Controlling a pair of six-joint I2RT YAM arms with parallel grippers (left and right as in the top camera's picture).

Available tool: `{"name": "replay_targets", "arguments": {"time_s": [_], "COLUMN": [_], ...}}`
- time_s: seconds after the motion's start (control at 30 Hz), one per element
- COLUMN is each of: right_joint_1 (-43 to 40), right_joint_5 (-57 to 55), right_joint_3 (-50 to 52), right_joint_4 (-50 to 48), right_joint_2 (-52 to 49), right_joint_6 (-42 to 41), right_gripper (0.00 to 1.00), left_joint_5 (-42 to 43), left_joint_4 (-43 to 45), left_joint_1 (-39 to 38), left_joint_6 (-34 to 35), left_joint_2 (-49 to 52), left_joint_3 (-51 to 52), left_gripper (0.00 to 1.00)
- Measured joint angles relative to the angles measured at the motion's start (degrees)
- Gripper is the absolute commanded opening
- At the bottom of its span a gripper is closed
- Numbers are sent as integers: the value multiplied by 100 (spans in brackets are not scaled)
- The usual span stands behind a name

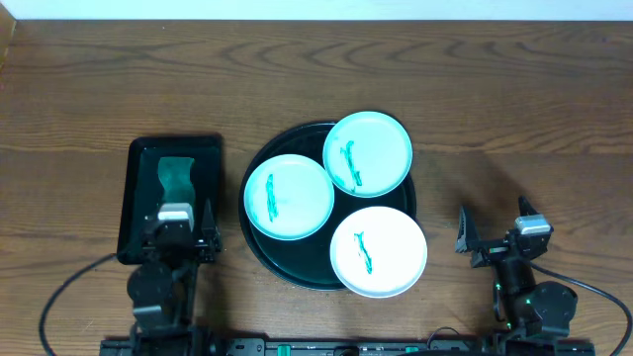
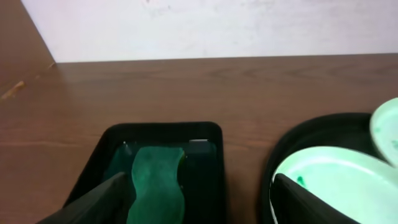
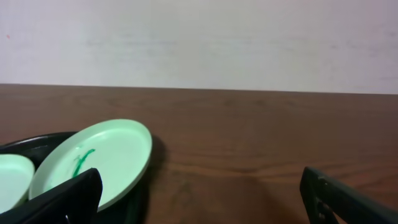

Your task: Clean dirty plates on tray and stack at the side

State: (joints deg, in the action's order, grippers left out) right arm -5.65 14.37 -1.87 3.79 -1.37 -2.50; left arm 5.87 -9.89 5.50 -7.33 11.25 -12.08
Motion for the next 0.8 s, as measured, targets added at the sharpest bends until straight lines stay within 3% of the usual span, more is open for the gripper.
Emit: {"name": "replay_targets", "arguments": {"time_s": [0.43,0.8], "right_joint_1": [0,0], "right_joint_5": [345,1021], "right_joint_3": [-1930,-4583], "right_joint_4": [981,3051], "right_joint_2": [-1631,-4568], "right_joint_6": [0,22], "right_gripper": [99,99], "left_joint_5": [282,638], "left_joint_4": [-1829,-4688], "left_joint_1": [0,0], "left_joint_6": [4,138], "left_joint_2": [2253,4050], "left_joint_3": [-2691,-5455], "left_gripper": [73,73]}}
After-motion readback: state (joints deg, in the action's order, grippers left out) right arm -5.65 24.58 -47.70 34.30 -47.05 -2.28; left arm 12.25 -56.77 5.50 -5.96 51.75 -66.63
